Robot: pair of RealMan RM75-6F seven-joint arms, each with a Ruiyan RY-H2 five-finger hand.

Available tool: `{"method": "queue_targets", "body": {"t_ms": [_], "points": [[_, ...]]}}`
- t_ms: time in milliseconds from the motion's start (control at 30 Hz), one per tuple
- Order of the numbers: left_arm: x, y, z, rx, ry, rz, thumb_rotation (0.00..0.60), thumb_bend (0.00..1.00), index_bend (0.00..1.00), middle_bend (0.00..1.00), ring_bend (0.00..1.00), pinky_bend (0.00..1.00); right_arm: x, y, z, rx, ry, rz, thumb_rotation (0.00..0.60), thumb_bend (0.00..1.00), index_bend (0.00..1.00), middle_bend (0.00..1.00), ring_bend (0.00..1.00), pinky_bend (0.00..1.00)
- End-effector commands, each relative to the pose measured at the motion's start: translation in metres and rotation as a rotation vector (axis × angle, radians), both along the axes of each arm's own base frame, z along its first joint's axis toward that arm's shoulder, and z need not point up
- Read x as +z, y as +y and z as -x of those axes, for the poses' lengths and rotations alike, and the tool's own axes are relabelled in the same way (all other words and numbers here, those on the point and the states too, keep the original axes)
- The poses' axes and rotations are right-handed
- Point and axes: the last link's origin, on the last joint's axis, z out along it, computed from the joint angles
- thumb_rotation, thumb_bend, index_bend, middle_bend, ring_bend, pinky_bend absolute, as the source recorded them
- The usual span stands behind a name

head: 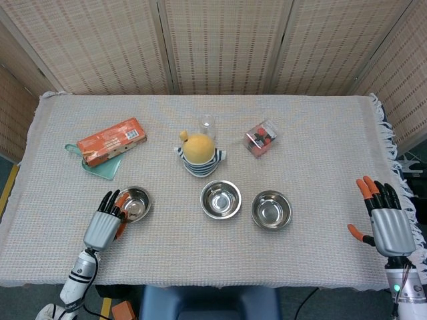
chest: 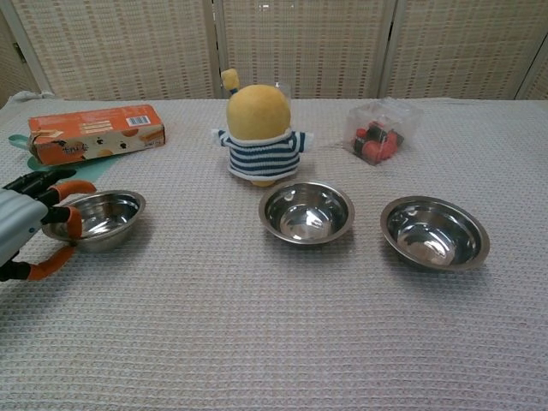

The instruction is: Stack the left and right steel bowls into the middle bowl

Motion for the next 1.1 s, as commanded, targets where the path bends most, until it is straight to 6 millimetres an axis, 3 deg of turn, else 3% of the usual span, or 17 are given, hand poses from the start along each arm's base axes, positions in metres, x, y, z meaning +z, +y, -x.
{"method": "queue_targets", "body": {"t_ms": [33,467,500,567,733,933,1100], "points": [[0.001,0.007,-0.009,-0.034,-0.045,-0.027,0.6,0.46,0.66,0.14,0.02,0.11,0.0,-0.001,0.001,-0.005,0.0,0.0,0.6,0.06,0.0,0.0,0.0,0.0],[0.004,0.032,-0.057,-0.179,-0.118,-0.058,0.6,0.46,0.66,0.14,0.02,0.11,0.003,-0.004,0.004,-0.023,-0.006,0.01,0.6,0.06,0.0,0.0,0.0,0.0],[-0.004,0.036,-0.08,-0.248,-0.13,-0.035,0.6,0.46,0.66,0.14,0.02,0.11,0.005,-0.004,0.005,-0.029,-0.01,0.018,0.6,0.06,0.0,0.0,0.0,0.0],[-0.014,0.04,-0.103,-0.284,-0.12,-0.011,0.6,0.46,0.66,0.14,0.02,0.11,0.007,-0.005,0.006,-0.033,-0.014,0.023,0.6,0.06,0.0,0.0,0.0,0.0],[-0.033,0.048,-0.142,-0.347,-0.071,0.035,0.6,0.45,0.65,0.14,0.02,0.11,0.011,-0.005,0.007,-0.045,-0.049,0.032,0.6,0.06,0.0,0.0,0.0,0.0],[-0.05,0.057,-0.162,-0.347,-0.036,0.095,0.6,0.45,0.64,0.13,0.01,0.11,0.029,-0.001,0.012,-0.047,-0.117,0.047,0.6,0.06,0.0,0.0,0.0,0.0],[-0.065,0.06,-0.175,-0.336,-0.047,0.149,0.6,0.45,0.63,0.13,0.01,0.11,0.062,0.021,0.01,0.023,-0.246,0.104,0.6,0.06,0.0,0.0,0.0,0.0]]}}
